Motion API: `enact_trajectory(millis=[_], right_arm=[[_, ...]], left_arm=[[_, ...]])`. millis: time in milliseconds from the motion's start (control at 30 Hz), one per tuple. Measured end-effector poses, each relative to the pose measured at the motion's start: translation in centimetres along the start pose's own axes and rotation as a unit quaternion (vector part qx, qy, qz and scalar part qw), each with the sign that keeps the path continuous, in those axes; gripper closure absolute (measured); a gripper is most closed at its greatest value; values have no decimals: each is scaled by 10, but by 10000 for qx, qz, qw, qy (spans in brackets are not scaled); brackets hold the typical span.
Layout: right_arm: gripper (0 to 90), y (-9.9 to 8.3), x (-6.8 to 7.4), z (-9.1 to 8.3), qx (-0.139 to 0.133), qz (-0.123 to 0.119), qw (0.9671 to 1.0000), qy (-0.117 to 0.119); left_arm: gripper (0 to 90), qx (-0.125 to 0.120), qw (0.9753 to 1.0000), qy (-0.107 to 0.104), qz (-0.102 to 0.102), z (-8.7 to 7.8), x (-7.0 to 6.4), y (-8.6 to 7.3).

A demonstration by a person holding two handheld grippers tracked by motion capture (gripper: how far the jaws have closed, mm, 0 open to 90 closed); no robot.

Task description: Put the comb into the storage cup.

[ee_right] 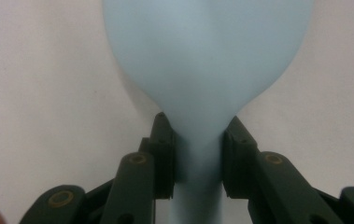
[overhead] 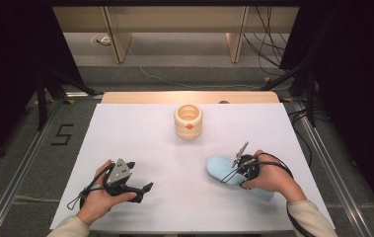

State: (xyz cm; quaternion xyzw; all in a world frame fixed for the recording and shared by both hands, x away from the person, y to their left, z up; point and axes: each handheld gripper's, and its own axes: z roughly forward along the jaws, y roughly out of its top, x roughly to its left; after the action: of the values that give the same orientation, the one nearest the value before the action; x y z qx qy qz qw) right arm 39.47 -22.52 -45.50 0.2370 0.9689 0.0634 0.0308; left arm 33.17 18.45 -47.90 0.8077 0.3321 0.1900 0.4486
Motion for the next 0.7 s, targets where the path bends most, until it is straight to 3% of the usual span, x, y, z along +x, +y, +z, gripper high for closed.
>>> enact_trajectory(millis=[700], right_arm=[[705, -7, -4, -6, -293, -168, 9994, 73]], left_arm=[[52, -2, 10000, -6, -18, 0, 0, 0]])
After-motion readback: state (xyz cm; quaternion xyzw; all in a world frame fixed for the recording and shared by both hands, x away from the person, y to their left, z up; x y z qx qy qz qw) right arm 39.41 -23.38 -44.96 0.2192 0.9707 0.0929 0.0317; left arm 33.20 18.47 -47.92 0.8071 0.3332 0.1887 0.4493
